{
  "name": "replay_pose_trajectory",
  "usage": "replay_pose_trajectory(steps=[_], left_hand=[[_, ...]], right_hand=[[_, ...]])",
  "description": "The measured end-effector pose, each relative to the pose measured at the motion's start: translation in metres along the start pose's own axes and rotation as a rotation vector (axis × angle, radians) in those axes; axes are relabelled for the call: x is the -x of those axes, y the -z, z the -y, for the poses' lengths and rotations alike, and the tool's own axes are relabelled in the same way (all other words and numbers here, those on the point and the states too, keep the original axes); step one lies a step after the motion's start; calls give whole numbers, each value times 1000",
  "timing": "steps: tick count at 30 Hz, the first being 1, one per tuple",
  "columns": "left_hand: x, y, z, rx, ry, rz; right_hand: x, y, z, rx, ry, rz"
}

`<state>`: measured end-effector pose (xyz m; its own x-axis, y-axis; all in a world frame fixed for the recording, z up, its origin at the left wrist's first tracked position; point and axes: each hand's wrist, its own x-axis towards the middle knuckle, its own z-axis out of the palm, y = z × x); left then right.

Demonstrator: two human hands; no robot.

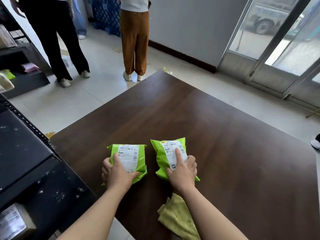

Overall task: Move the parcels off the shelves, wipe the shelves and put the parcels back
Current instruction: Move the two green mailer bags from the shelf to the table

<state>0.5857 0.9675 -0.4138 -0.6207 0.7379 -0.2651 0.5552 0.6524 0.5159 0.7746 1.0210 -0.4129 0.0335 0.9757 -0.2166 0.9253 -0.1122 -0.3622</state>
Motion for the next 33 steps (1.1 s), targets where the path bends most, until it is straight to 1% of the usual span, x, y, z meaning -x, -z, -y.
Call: replay_pose_trajectory(steps=[4, 13, 17, 20, 22, 26, 30, 33], left_hand=[[-6, -9, 5, -19, 14, 21], [-5, -12, 9, -159, 9, 77], [-3, 1, 3, -180, 2, 94], [3, 17, -3, -156, -30, 87], [8, 30, -8, -120, -49, 73], [22, 66, -15, 50, -79, 25], [39, 109, -12, 202, -135, -66], [50, 138, -9, 272, -169, -117]], right_hand=[[-5, -8, -5, 3, 0, 26], [-7, -9, -4, 42, -6, 72], [-3, 3, 6, 87, 50, 46], [3, 18, 19, 68, 118, 46], [8, 28, 28, 36, 162, 46], [20, 48, 54, 2, 261, 41], [39, 68, 87, -72, 360, 94], [52, 83, 111, -118, 430, 106]])
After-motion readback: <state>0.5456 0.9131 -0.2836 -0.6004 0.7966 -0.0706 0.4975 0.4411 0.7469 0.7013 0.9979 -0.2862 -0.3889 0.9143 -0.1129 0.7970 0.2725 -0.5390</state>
